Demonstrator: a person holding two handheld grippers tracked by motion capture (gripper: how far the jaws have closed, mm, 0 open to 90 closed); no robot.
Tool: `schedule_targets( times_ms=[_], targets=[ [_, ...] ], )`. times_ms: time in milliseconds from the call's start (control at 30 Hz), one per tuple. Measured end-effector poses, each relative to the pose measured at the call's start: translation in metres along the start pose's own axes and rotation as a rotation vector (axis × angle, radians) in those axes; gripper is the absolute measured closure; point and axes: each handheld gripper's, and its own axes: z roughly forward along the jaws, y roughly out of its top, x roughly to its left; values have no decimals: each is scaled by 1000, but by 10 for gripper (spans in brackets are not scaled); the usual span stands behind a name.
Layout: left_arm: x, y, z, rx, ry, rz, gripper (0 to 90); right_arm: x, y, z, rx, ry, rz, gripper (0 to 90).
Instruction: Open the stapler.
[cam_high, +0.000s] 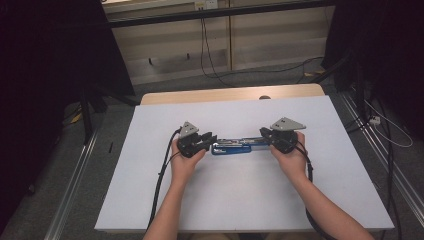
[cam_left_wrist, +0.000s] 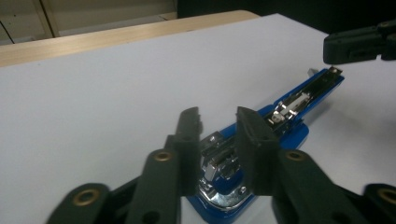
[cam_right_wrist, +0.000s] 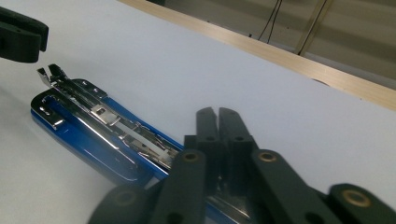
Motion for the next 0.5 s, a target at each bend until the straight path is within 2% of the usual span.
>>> schedule_targets(
  times_ms=[100, 133, 200, 333, 433, 500],
  targets=[
    [1, 2, -5, 1, -11, -16, 608, -4, 0, -4, 7, -3, -4, 789],
    [0, 3, -6, 8, -6, -22, 569, -6, 0, -5, 8, -4, 0, 766],
    [-1, 4, -8, 20, 0, -61, 452, -10, 0, -8, 9, -10, -2, 701],
    [-2, 4, -11, 55, 10, -49, 316, -19, 2, -13, 11, -14, 11, 535],
    [-1, 4, -13, 76, 18, -66, 213, -25, 4, -17, 33, -36, 0, 458],
    [-1, 5, -15, 96, 12, -70, 194, -29, 5, -20, 40, -65, -7, 402]
  ],
)
